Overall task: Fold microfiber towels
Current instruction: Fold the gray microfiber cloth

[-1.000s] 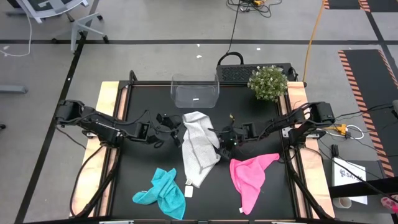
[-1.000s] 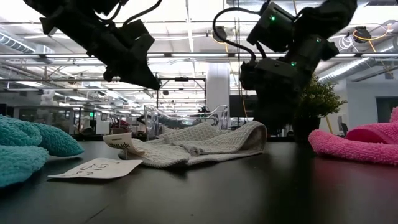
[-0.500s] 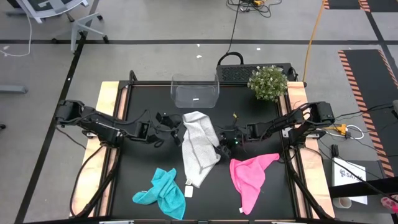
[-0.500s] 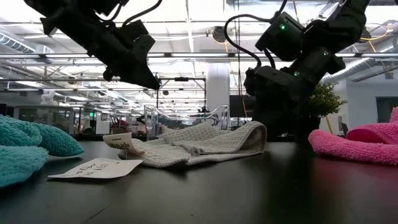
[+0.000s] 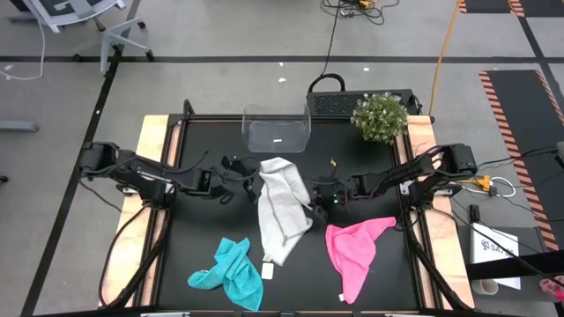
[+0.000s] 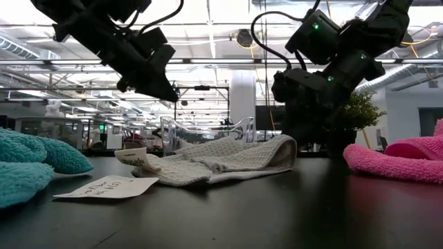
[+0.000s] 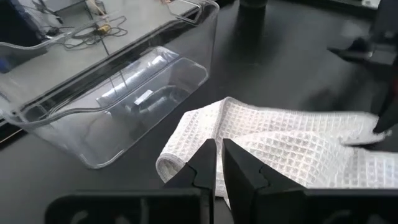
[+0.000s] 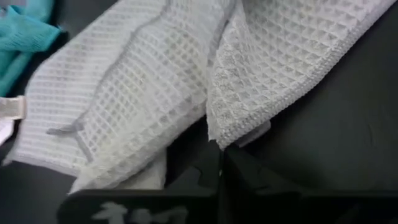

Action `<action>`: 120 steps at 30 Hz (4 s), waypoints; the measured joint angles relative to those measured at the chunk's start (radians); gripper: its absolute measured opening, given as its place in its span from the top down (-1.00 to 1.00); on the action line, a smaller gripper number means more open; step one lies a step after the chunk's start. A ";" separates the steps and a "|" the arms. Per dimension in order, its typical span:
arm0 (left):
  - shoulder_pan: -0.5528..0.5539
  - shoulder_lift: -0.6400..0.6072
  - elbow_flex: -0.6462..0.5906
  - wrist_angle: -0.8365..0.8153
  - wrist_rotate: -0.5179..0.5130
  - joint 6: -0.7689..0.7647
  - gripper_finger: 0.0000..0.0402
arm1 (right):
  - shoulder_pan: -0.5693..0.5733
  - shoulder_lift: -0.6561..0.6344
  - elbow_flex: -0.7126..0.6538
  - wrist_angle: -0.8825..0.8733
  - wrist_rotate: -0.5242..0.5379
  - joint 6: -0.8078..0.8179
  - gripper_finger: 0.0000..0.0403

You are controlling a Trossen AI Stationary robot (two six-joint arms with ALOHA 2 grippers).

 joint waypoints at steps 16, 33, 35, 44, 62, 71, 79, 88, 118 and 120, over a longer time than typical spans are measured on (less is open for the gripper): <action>0.092 0.027 -0.001 -0.003 0.232 0.608 0.84 | 0.001 -0.048 0.000 -0.011 -0.053 0.084 1.00; 0.142 0.062 0.000 -0.022 0.259 0.770 0.37 | 0.001 -0.100 0.000 0.002 -0.075 0.123 1.00; 0.143 0.101 0.000 0.010 0.260 0.830 0.30 | 0.001 -0.104 0.000 0.005 -0.072 0.128 1.00; 0.121 0.284 0.000 0.277 0.126 1.138 0.24 | 0.001 -0.111 0.000 0.004 -0.071 0.153 1.00; 0.155 0.328 0.000 0.210 0.155 1.123 0.24 | 0.001 -0.111 0.000 0.007 -0.071 0.155 1.00; 0.204 0.328 0.000 0.259 0.155 1.147 0.24 | 0.001 -0.111 0.000 0.037 -0.071 0.135 1.00; 0.217 0.328 0.000 0.263 0.196 1.129 0.24 | 0.000 -0.111 0.000 0.062 -0.068 0.126 1.00; 0.206 0.332 0.000 0.273 0.270 1.108 0.24 | 0.000 -0.111 0.000 0.062 -0.068 0.126 1.00; 0.193 0.333 0.000 0.256 0.189 1.320 0.24 | -0.001 -0.111 0.000 0.067 -0.049 0.137 1.00; 0.193 0.333 0.000 0.277 0.194 1.326 0.24 | -0.001 -0.111 0.000 0.067 -0.049 0.137 1.00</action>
